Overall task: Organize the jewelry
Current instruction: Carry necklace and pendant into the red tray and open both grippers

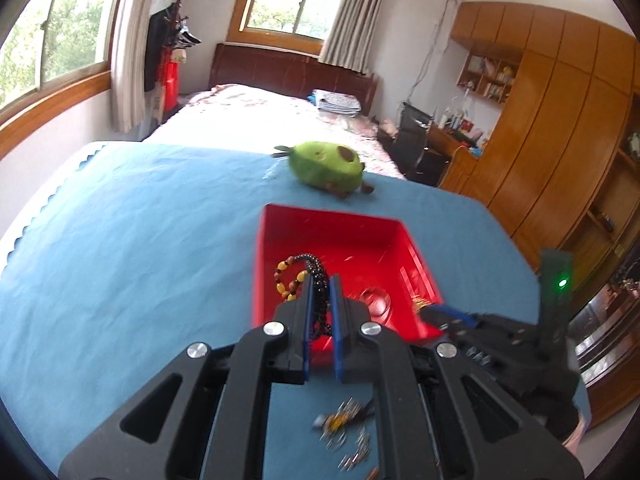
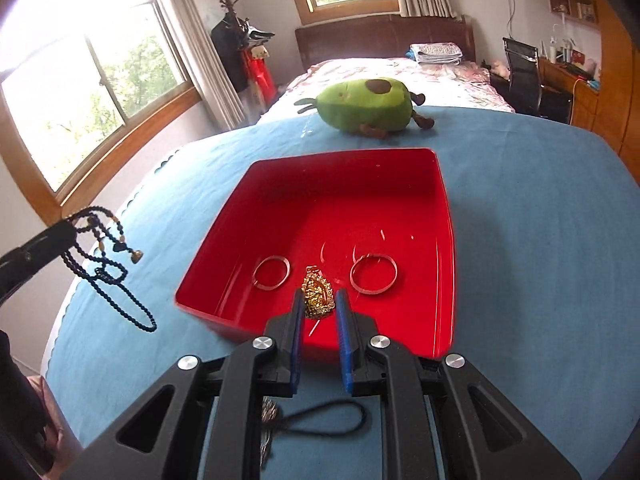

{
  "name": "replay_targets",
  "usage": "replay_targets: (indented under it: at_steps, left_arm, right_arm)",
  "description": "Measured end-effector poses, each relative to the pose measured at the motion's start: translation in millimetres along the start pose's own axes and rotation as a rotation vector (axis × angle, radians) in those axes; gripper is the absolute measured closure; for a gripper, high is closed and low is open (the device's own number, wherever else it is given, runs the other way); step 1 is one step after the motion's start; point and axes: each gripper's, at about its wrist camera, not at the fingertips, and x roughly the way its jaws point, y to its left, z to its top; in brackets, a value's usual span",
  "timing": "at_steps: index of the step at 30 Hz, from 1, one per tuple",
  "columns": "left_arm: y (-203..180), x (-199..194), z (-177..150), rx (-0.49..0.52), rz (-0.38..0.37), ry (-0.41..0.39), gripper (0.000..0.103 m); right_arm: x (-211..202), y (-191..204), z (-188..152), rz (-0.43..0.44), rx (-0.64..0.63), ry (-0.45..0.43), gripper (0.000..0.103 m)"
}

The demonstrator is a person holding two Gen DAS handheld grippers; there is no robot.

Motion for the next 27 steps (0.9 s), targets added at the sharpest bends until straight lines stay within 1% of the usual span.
replay_targets:
  at_steps: [4, 7, 8, 11, 14, 19, 20, 21, 22, 23, 27]
  left_arm:
    - [-11.9, 47.2, 14.0, -0.002, -0.045, -0.008, 0.097]
    - [-13.0, 85.5, 18.1, -0.015, -0.070, 0.012, 0.097]
    - [-12.8, 96.9, 18.4, -0.015, -0.069, 0.026, 0.097]
    - [-7.2, 139.0, 17.1, -0.020, -0.055, 0.105, 0.097]
    - [-1.0, 166.5, 16.9, -0.028, -0.032, 0.153, 0.097]
    - [2.8, 185.8, 15.3, -0.025, -0.011, 0.188, 0.095]
    - [2.6, 186.8, 14.6, -0.025, -0.009, 0.194, 0.089]
    - [2.9, 188.1, 14.3, -0.027, -0.005, 0.202, 0.074]
    - [3.5, 187.0, 14.0, -0.031, 0.001, 0.201, 0.067]
    - [3.7, 184.0, 13.9, -0.032, 0.004, 0.191, 0.064]
    - [4.1, 170.8, 12.9, -0.023, 0.002, 0.175, 0.064]
  right_arm:
    - [30.1, -8.1, 17.7, -0.019, 0.001, 0.020, 0.088]
    - [55.6, -15.2, 28.7, -0.044, -0.001, 0.046, 0.088]
    - [61.6, -17.4, 30.3, -0.047, 0.002, 0.056, 0.088]
    - [82.2, -21.3, 36.1, -0.067, 0.004, 0.081, 0.088]
    - [95.4, -21.8, 41.8, -0.079, 0.005, 0.096, 0.088]
    - [108.5, -19.5, 45.4, -0.095, -0.008, 0.104, 0.087]
    - [109.0, -19.3, 45.0, -0.095, -0.012, 0.100, 0.082]
    - [109.4, -19.5, 45.5, -0.096, -0.015, 0.097, 0.078]
    - [108.3, -19.5, 45.5, -0.098, -0.015, 0.093, 0.074]
    - [106.1, -19.4, 44.9, -0.097, -0.014, 0.086, 0.074]
    - [98.4, -19.7, 47.6, -0.077, -0.008, 0.069, 0.074]
